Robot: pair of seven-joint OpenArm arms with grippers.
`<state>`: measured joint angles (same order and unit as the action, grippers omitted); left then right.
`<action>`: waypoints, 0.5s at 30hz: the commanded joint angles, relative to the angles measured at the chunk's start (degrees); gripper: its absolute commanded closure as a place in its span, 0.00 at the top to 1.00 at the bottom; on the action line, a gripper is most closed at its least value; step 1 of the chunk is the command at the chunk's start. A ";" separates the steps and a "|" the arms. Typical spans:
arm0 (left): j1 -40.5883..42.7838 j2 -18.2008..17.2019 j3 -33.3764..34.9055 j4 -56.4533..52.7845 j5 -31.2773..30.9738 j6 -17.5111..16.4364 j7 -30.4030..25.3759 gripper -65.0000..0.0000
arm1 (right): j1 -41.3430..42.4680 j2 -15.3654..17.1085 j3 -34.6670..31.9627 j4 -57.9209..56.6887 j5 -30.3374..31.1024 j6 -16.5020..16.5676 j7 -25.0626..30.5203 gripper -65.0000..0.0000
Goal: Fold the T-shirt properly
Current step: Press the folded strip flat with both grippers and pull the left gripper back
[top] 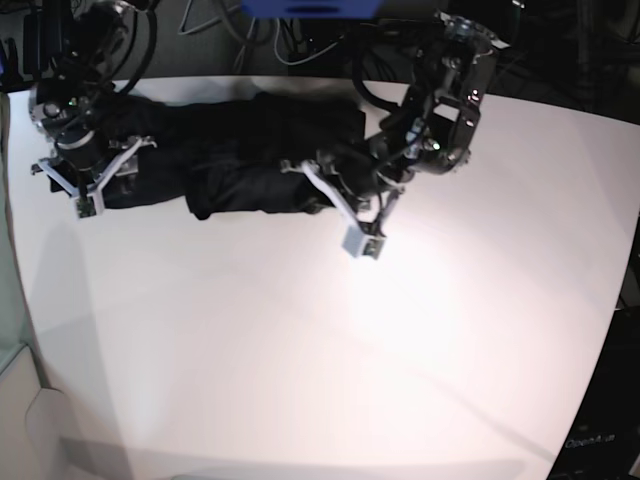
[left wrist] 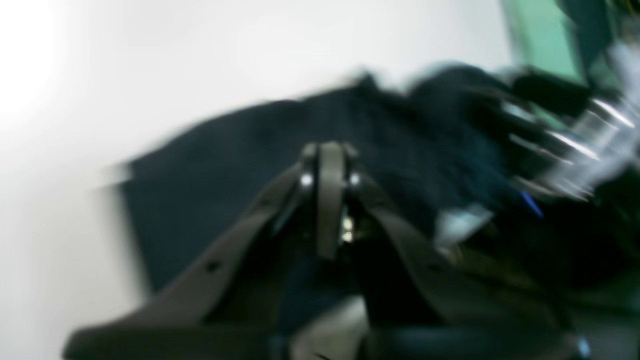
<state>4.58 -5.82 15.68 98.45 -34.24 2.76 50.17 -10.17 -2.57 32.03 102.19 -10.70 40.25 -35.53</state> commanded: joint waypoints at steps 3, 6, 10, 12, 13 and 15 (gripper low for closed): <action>-0.67 0.33 -0.52 -4.87 -1.15 -0.87 -0.28 0.00 | 1.25 0.41 0.10 2.99 0.72 -0.25 1.46 0.59; -1.02 0.33 -0.08 -8.04 -1.15 -0.87 -3.27 0.00 | 1.43 0.24 0.10 5.72 0.72 -0.25 1.46 0.53; -1.28 0.33 -0.08 -12.78 -1.06 -0.87 -5.73 0.00 | 1.43 -0.29 0.10 8.27 0.90 -0.25 0.94 0.41; -1.37 0.07 -0.08 -14.63 -1.06 -0.87 -6.88 0.00 | 1.16 -2.40 0.01 8.80 0.90 -0.25 0.94 0.34; -1.37 -0.11 -0.08 -15.51 -1.06 -0.87 -7.49 0.00 | 0.99 -3.28 0.01 8.88 0.90 -0.25 0.94 0.32; -1.55 -0.46 -0.08 -17.09 -1.06 -0.87 -8.28 0.00 | 0.72 -4.77 -1.22 9.15 0.90 -0.25 1.20 0.27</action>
<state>3.16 -5.87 15.53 81.38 -36.99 0.56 40.71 -10.07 -7.88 30.70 110.04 -10.50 40.25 -35.99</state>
